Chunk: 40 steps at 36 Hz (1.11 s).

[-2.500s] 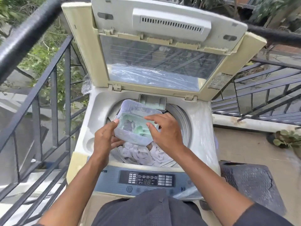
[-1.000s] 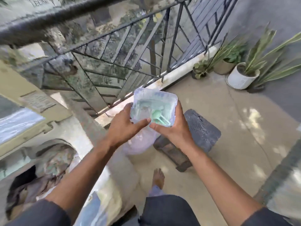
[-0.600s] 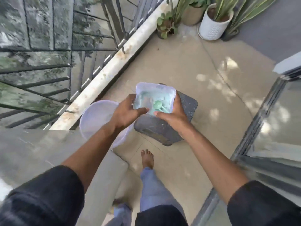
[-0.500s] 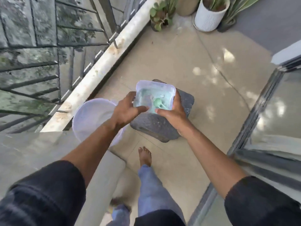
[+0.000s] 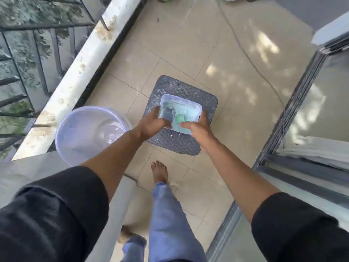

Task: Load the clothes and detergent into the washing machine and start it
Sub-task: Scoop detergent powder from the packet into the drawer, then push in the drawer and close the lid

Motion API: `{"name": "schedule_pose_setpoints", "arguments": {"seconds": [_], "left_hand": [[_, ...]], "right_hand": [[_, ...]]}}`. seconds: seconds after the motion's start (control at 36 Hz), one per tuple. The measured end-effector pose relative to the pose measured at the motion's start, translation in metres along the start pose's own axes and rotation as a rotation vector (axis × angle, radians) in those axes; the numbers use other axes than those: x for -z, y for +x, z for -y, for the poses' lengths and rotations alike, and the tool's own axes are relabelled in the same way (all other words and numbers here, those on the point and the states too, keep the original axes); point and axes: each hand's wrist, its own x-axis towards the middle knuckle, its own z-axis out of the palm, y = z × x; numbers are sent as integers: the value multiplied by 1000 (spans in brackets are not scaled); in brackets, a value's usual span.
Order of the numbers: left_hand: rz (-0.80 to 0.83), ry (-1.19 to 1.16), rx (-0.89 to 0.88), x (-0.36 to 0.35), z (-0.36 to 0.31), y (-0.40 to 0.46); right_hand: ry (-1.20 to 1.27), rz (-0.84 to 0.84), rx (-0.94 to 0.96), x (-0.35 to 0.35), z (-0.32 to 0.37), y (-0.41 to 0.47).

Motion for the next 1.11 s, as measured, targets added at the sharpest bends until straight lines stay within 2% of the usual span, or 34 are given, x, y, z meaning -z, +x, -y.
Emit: {"name": "schedule_pose_setpoints", "arguments": {"seconds": [0.19,0.33,0.42,0.58,0.72,0.94,1.11], "left_hand": [[-29,-63,-3,-3,7,-8],[-134,-116,2,0,12,-38],[-176,-129,-1,8,14,-65],[-308,-162,-77,32,17,-134],[-471,-219,-134,57,35,-207],[-705,-357,-241,83,88,-331],[-837,-530,-250,91,143,-412]], "right_hand": [[-22,-36,-64,5,3,-4],[-141,-204,30,11,28,-27],[-201,-215,135,6,45,-48],[-202,-107,300,-23,72,-104],[-137,72,421,-63,88,-169],[-139,253,579,-133,93,-271],[-151,402,679,-193,91,-343]]}}
